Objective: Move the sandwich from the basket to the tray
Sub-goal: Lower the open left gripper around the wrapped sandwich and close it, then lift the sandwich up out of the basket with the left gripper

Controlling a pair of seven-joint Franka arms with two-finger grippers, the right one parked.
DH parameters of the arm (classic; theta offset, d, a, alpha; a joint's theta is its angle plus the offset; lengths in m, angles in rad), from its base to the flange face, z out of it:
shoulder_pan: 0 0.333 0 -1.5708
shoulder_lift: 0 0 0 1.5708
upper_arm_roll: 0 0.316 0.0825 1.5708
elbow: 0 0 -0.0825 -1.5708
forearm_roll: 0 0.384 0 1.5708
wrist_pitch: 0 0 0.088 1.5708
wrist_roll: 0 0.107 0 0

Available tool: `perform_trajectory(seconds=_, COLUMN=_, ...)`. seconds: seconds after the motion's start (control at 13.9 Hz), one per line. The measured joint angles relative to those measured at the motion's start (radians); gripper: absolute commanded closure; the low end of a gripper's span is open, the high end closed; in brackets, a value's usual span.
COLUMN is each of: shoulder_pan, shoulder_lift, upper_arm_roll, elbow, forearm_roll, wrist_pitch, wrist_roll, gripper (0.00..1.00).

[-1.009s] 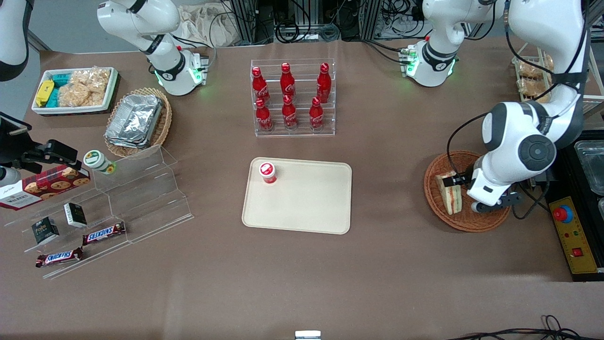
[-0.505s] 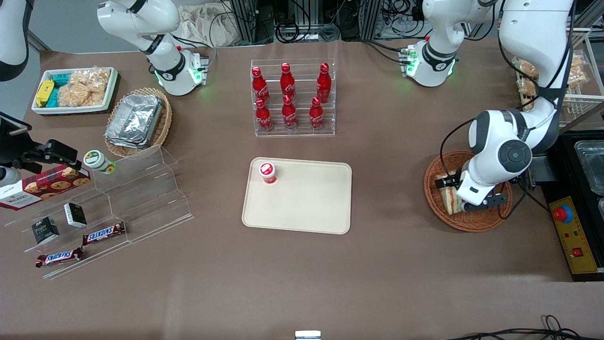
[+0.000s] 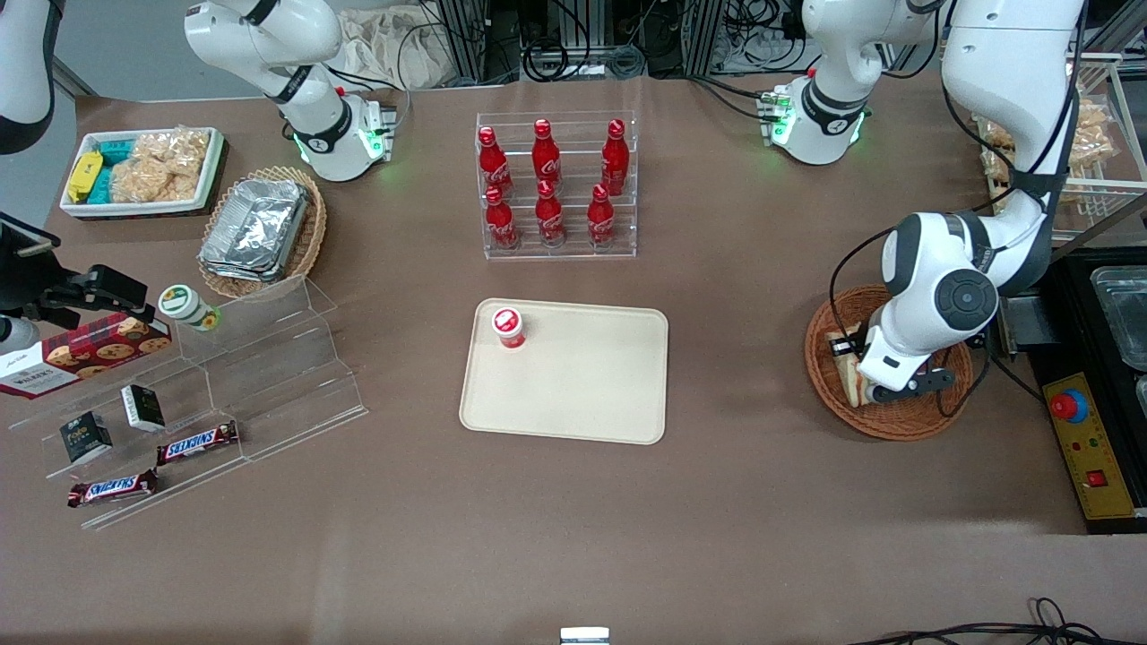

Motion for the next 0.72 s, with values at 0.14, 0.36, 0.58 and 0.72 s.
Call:
perform_trajectory(seconds=0.14, shoulder_pan=-0.005, shoulder_lift=-0.019, upper_arm_roll=0.0, elbow=0.03, forearm_roll=0.001, wrist_pitch=-0.023, wrist_roll=0.0, gripper=0.92)
perform_trajectory(seconds=0.36, shoulder_pan=-0.022, shoulder_lift=-0.082, upper_arm_roll=-0.003, elbow=0.149, forearm_roll=0.021, wrist_pitch=-0.21, wrist_roll=0.001, gripper=1.0)
perform_trajectory(seconds=0.58, shoulder_pan=-0.045, shoulder_lift=-0.135, upper_arm_roll=-0.022, elbow=0.336, forearm_roll=0.025, wrist_pitch=-0.462, wrist_roll=0.005, gripper=1.0)
perform_trajectory(seconds=0.72, shoulder_pan=-0.048, shoulder_lift=-0.147, upper_arm_roll=-0.053, elbow=0.472, forearm_roll=0.026, wrist_pitch=-0.631, wrist_roll=0.01, gripper=1.0)
